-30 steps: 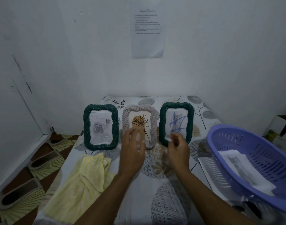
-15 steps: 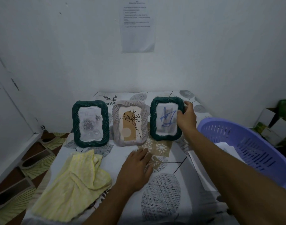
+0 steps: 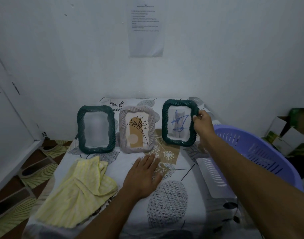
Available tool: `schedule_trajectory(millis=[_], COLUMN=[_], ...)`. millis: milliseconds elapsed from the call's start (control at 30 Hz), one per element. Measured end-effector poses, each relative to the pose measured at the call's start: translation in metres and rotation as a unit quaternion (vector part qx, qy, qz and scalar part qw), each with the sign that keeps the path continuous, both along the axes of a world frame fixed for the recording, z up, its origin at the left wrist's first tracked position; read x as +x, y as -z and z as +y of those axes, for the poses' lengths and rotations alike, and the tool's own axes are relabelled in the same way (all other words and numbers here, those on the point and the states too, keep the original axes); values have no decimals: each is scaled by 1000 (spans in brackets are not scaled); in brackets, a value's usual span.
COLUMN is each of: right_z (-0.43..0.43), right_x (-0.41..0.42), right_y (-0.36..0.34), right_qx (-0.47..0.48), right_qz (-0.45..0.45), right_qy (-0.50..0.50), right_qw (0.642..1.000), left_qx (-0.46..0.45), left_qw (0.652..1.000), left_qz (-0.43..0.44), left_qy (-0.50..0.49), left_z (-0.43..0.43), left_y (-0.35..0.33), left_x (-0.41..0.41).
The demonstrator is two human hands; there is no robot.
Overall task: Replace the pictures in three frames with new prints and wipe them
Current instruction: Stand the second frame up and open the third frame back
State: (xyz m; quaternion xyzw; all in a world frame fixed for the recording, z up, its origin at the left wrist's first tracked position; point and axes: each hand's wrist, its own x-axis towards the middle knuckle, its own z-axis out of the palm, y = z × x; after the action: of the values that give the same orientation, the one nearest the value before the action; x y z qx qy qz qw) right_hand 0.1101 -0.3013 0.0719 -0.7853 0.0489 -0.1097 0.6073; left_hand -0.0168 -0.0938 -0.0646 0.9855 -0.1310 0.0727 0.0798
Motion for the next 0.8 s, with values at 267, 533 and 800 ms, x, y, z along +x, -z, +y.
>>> schedule_trajectory(millis=[267, 533, 800], right_z=[-1, 16, 27], right_x=[-38, -89, -110], right_y=[-22, 4, 19], right_qx=[88, 99, 166], right_qz=[-25, 2, 50], right_qy=[-5, -58, -87], right_qw=[996, 993, 981], left_qx=[-117, -586, -657], left_qw=[993, 806, 747], left_qz=[16, 49, 41], left_qy=[22, -68, -91], left_z=[-1, -4, -7], left_y=[-14, -67, -96], left_x=[-4, -20, -35])
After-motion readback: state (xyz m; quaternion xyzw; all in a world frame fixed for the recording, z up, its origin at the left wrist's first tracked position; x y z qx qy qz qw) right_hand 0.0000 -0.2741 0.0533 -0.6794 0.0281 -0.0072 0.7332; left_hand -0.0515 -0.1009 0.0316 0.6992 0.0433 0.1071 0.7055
